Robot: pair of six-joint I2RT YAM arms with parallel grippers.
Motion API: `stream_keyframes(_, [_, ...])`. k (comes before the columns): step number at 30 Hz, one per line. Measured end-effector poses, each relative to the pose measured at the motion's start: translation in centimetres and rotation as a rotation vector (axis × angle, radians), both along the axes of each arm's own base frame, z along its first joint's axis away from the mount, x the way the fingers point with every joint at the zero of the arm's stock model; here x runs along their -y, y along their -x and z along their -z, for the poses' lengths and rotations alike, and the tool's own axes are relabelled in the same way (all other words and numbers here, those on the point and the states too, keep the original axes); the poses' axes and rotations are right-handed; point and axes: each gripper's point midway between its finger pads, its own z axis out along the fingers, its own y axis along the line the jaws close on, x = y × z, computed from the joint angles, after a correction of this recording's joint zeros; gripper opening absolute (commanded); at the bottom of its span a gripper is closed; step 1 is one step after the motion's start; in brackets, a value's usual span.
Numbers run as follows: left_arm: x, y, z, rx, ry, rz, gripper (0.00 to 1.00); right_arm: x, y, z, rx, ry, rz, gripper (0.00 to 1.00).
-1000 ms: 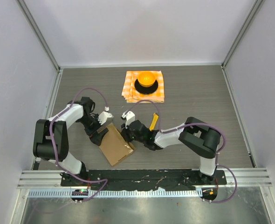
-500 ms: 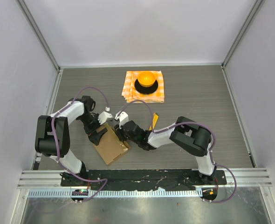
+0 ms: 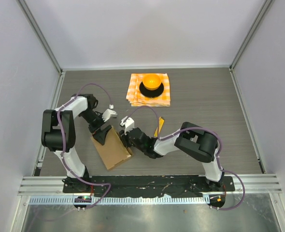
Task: Unpack the express box
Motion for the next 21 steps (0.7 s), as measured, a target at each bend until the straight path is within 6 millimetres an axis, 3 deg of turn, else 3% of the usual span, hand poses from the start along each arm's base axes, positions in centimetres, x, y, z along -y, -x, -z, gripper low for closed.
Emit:
stream_keyframes(8, [2.2, -3.4, -1.5, -0.022, 0.189, -0.058, 1.0, 0.0, 0.7, 0.0, 0.004, -0.016, 0.026, 0.32])
stream_keyframes(13, [0.2, -7.9, -2.7, 0.049, 0.184, -0.219, 1.0, -0.1, 1.0, 0.1, 0.002, -0.023, 0.034, 0.29])
stream_keyframes(16, [-1.2, -9.5, -1.9, 0.087, 0.133, -0.317, 1.0, -0.1, 1.2, 0.1, 0.0, -0.026, 0.038, 0.27])
stream_keyframes(21, [-1.6, -11.1, 0.0, 0.15, 0.031, -0.389, 1.0, -0.1, 1.4, 0.1, 0.002, -0.028, 0.045, 0.26])
